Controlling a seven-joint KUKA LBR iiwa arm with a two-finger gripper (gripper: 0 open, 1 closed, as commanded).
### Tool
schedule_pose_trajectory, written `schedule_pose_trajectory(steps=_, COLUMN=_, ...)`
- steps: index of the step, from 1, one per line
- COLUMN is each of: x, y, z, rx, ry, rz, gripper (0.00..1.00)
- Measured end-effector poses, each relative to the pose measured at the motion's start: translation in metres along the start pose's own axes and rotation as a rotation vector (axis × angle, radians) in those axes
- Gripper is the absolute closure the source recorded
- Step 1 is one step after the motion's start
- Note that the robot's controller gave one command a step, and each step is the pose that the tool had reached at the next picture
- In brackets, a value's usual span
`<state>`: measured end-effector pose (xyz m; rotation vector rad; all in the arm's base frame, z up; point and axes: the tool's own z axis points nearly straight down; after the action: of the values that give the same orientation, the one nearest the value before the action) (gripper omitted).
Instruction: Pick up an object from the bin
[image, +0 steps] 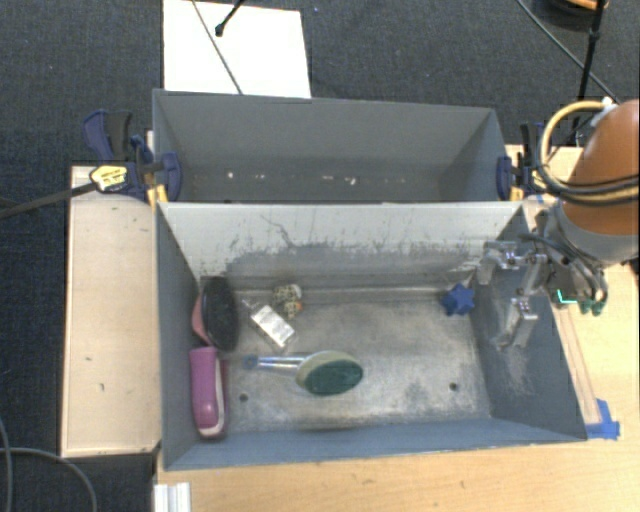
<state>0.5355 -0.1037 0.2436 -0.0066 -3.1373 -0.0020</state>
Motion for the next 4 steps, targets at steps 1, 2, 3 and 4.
schedule_pose_trajectory(steps=1, x=-0.050, y=-0.037, z=0.060, rx=0.002, ry=-0.006, rz=0.017, gripper=0.00)
schedule_pose_trajectory(steps=2, x=-0.046, y=-0.047, z=0.139, rx=0.000, ry=0.000, rz=-0.035, gripper=0.00)
schedule_pose_trajectory(steps=3, x=-0.048, y=-0.047, z=0.134, rx=0.002, ry=-0.008, rz=-0.040, gripper=1.00)
schedule_pose_trajectory(steps=4, x=-0.048, y=-0.047, z=0.134, rx=0.002, ry=-0.008, rz=-0.041, gripper=0.00)
